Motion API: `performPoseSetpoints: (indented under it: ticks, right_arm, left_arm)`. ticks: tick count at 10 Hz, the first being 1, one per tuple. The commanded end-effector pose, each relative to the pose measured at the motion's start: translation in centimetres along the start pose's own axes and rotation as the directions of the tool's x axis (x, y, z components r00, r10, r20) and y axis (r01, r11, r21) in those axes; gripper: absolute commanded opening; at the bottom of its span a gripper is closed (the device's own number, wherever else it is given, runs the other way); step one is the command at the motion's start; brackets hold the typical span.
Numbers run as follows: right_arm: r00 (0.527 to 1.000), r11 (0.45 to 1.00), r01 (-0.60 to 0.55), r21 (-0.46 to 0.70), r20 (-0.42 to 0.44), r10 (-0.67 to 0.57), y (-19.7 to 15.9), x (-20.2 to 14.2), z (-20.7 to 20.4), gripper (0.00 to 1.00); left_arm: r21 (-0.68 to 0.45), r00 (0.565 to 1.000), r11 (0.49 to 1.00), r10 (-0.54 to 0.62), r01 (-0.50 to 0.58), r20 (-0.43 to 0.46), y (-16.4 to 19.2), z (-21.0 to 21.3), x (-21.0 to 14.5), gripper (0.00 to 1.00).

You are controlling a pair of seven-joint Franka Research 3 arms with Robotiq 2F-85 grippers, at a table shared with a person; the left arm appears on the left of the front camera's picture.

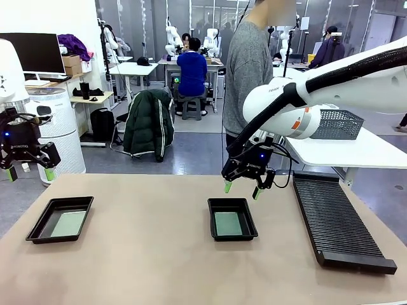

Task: Inspect and transfer BCBs to ESD trays.
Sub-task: Pick up the ESD tray and place it on the left side of the table.

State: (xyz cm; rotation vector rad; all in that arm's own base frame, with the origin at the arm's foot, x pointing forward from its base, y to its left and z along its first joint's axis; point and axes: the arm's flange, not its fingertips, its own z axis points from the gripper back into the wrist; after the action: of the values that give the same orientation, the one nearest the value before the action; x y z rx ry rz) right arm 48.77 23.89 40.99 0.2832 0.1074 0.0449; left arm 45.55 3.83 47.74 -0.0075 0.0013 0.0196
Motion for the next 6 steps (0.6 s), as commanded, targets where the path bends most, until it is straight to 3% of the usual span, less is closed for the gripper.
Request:
performPoseSetpoints:
  ticks: [1,6]
  right_arm:
    - [1.0,1.0,0.001,0.009,0.009,-0.001,0.0,0.0,-0.14,1.0]
    - [1.0,1.0,0.001,0.009,0.009,-0.001,0.0,0.0,-0.14,1.0]
  left_arm:
    - [0.0,1.0,1.0,-0.004,0.004,0.01,0.03,-0.14,-0.04,1.0]
    - [0.0,1.0,1.0,-0.004,0.004,0.01,0.03,-0.14,-0.04,1.0]
